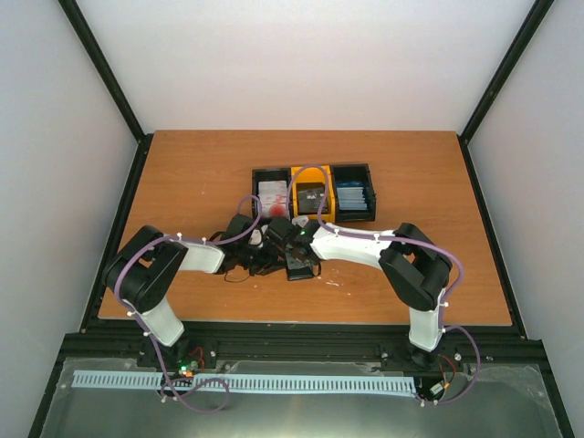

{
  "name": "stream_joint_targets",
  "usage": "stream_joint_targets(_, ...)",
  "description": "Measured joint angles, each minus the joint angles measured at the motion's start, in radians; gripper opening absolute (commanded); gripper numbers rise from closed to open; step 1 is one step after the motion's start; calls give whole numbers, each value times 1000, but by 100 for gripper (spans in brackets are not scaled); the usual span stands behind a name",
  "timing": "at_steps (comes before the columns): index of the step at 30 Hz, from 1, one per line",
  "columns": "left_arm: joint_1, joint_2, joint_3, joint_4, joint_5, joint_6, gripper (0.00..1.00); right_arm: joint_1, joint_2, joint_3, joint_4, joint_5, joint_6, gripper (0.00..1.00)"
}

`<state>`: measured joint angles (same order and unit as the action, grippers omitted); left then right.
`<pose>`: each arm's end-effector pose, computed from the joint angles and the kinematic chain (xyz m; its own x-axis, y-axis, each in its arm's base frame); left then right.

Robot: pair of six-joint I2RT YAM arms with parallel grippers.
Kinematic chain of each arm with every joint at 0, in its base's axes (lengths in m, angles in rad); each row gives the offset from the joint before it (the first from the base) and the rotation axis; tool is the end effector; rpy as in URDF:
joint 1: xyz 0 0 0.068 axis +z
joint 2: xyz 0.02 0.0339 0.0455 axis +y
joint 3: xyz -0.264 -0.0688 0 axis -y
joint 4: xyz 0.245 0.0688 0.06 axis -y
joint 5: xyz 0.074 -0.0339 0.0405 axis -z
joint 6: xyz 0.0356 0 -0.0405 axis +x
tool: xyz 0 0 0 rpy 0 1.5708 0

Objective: Put the credit cards into the card holder
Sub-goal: Close the card holder at the center of the board.

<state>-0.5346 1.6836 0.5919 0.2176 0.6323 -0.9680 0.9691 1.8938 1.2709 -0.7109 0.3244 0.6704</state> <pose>0.2318 -0.1617 0.1073 -0.9815 -0.1911 0.0096 -0.1256 0.6059 -0.7856 0.2149 0.2929 0.1649 -0.8903 -0.2562 -0.3765 -0.2372 0.9666 -0.0969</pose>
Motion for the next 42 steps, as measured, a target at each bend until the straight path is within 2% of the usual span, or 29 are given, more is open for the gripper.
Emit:
stream_joint_targets(6,0,0,0,0,0,0,26,7,0,9,-43,47,4,20)
stream_joint_targets(13,0,0,0,0,0,0,26,22,2,29,-72,85,13,3)
stream_joint_targets(24,0,0,0,0,0,0,26,23,2,29,-79,100,19,3)
stream_joint_targets(33,0,0,0,0,0,0,26,-8,-51,-81,80,-47,36,3)
stream_joint_targets(42,0,0,0,0,0,0,26,-12,-59,-99,135,-59,60,3)
